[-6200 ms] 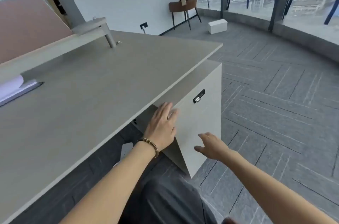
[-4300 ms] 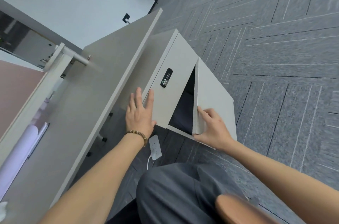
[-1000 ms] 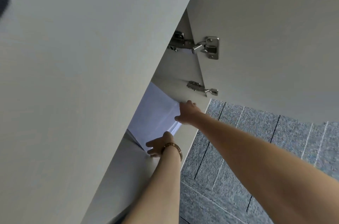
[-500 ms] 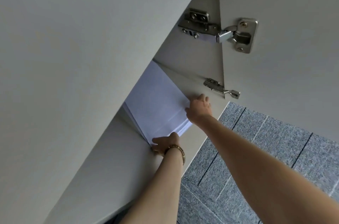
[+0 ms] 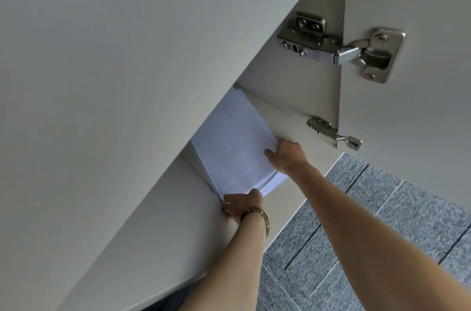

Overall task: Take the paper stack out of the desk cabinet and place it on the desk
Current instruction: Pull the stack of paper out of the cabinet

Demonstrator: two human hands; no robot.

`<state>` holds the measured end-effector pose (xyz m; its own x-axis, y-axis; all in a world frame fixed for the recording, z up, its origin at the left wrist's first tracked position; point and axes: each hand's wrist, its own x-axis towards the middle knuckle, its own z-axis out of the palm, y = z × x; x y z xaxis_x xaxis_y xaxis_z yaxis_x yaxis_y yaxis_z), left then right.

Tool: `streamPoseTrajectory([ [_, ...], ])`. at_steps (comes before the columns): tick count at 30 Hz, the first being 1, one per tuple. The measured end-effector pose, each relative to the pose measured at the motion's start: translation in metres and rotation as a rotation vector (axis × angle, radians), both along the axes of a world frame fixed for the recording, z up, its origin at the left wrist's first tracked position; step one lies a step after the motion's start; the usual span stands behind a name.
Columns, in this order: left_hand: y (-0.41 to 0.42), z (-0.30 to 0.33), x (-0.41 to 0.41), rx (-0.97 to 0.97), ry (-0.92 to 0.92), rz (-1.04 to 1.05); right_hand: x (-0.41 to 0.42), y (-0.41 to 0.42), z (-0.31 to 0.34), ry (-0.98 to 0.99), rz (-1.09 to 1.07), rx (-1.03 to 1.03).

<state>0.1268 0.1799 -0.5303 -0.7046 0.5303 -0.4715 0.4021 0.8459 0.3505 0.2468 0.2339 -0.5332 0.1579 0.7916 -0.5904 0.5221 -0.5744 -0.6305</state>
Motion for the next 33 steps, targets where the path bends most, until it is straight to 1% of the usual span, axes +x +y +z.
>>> streamPoseTrajectory([
  [3, -0.001, -0.001, 0.0, -0.008, 0.009, -0.006, -0.005, 0.001, 0.005, 0.079, -0.064, 0.034],
  [8, 0.0, 0.001, 0.001, -0.008, -0.005, 0.014, -0.002, 0.001, 0.006, 0.146, -0.056, 0.02],
  [12, -0.001, 0.003, 0.0, -0.014, -0.01, 0.002, 0.002, -0.002, 0.006, 0.026, -0.01, 0.017],
  [13, -0.002, 0.003, 0.0, -0.014, -0.007, -0.009, 0.001, -0.002, 0.006, 0.029, -0.007, 0.024],
  [18, -0.006, 0.01, 0.003, -0.012, -0.03, -0.018, 0.003, 0.001, 0.006, 0.229, -0.039, 0.07],
  [23, -0.002, 0.011, 0.0, -0.003, -0.063, -0.009, 0.013, 0.002, 0.007, 0.351, -0.045, 0.06],
  [25, -0.002, 0.012, 0.0, -0.014, -0.048, -0.017, 0.017, 0.0, 0.007, 0.277, -0.049, 0.071],
  [28, -0.004, 0.013, 0.002, -0.038, -0.046, -0.049, 0.017, -0.009, 0.006, 0.023, 0.034, 0.116],
  [29, -0.005, 0.012, 0.003, -0.048, -0.043, -0.067, 0.014, -0.012, 0.007, -0.017, 0.052, 0.131],
  [33, -0.011, 0.01, 0.005, -0.051, 0.006, -0.14, 0.0, -0.014, 0.012, 0.014, 0.016, 0.149],
])
